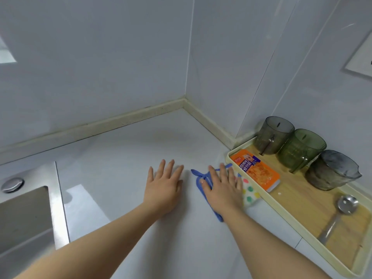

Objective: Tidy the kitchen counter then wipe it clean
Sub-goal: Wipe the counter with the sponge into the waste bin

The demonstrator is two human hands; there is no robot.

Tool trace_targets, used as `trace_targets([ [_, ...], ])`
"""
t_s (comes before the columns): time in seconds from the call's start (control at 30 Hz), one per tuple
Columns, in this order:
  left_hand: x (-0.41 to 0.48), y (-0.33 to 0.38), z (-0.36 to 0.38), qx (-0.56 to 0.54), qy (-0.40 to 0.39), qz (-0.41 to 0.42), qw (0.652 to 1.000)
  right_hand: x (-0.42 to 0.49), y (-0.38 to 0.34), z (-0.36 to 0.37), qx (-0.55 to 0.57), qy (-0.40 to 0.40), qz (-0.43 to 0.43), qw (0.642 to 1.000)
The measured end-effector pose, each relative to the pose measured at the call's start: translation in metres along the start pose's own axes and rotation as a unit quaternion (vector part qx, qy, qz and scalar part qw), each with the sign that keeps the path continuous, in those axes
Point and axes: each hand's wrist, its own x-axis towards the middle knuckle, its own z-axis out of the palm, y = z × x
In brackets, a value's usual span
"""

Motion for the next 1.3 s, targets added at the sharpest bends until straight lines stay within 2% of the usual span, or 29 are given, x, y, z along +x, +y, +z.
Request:
trace_targets([
  [0.07, 0.001, 0.009, 0.002, -0.019, -0.014, 0.007, 1.0, -0.008, -0.008, 0.003, -0.02, 0.008, -0.006, 1.0],
  [0.17, 0.007, 0.014, 0.003, -0.058, -0.018, 0.008, 0.998, -0.041, -0.018, 0.02, -0.028, 0.023, -0.1, 0.994],
  [0.23, 0.005, 0.017, 0.006, -0.044, -0.017, 0.016, 0.999, -0.058, -0.004, 0.021, -0.042, 0.005, -0.126, 0.991],
  [0.37, -0.024, 0.017, 0.011, 0.013, -0.026, 0.047, 0.998, -0.073, 0.037, 0.012, -0.015, 0.019, 0.007, 1.0],
  [0.43, -0.045, 0.016, 0.015, 0.032, -0.043, 0.063, 0.997, -0.084, 0.031, 0.013, 0.005, 0.02, 0.047, 0.999],
  [0.5, -0.062, 0.013, 0.016, 0.038, -0.046, 0.059, 0.996, -0.105, 0.009, 0.023, -0.021, 0.016, 0.002, 1.0],
  [0.6, -0.076, 0.001, 0.01, 0.054, -0.033, 0.037, 0.997, -0.122, -0.006, 0.032, -0.048, -0.037, -0.102, 0.993],
  [0.63, -0.082, -0.004, 0.006, 0.06, -0.017, 0.035, 0.997, -0.121, 0.001, 0.026, -0.052, -0.024, -0.112, 0.992],
  [0.7, -0.093, -0.014, 0.0, 0.061, 0.001, 0.017, 0.998, -0.113, 0.021, 0.009, -0.019, -0.003, -0.069, 0.997],
  [0.77, -0.105, -0.024, -0.003, 0.048, 0.01, -0.004, 0.999, -0.104, 0.033, 0.007, 0.007, -0.003, 0.023, 1.0],
  [0.83, -0.115, -0.03, -0.003, 0.043, 0.003, -0.014, 0.999, -0.108, 0.016, 0.007, 0.011, 0.011, 0.05, 0.999],
  [0.87, -0.121, -0.034, -0.002, 0.037, 0.002, -0.021, 0.999, -0.117, -0.005, 0.015, 0.001, -0.002, 0.022, 1.0],
  [0.97, -0.135, -0.044, -0.002, 0.014, 0.019, -0.028, 0.999, -0.15, -0.059, 0.046, -0.024, 0.047, -0.134, 0.99],
  [1.0, -0.142, -0.047, -0.002, 0.011, 0.027, -0.023, 0.999, -0.163, -0.07, 0.046, -0.039, -0.004, -0.176, 0.984],
  [1.07, -0.151, -0.053, 0.0, -0.008, 0.037, -0.021, 0.999, -0.163, -0.061, 0.041, -0.04, -0.026, -0.241, 0.969],
  [1.1, -0.155, -0.058, 0.0, -0.013, 0.041, -0.024, 0.999, -0.159, -0.047, 0.039, -0.047, 0.001, -0.256, 0.966],
  [1.13, -0.157, -0.062, 0.001, -0.015, 0.04, -0.03, 0.999, -0.152, -0.029, 0.032, -0.044, -0.008, -0.224, 0.974],
  [1.23, -0.166, -0.065, 0.005, 0.003, 0.021, -0.027, 0.999, -0.144, -0.002, 0.024, -0.028, 0.046, 0.001, 0.999],
  [1.27, -0.168, -0.064, 0.006, 0.013, 0.008, -0.02, 1.0, -0.146, -0.012, 0.03, -0.032, 0.036, 0.032, 0.998],
  [1.3, -0.17, -0.064, 0.008, 0.02, -0.005, -0.013, 1.0, -0.154, -0.03, 0.038, -0.039, 0.044, 0.019, 0.998],
])
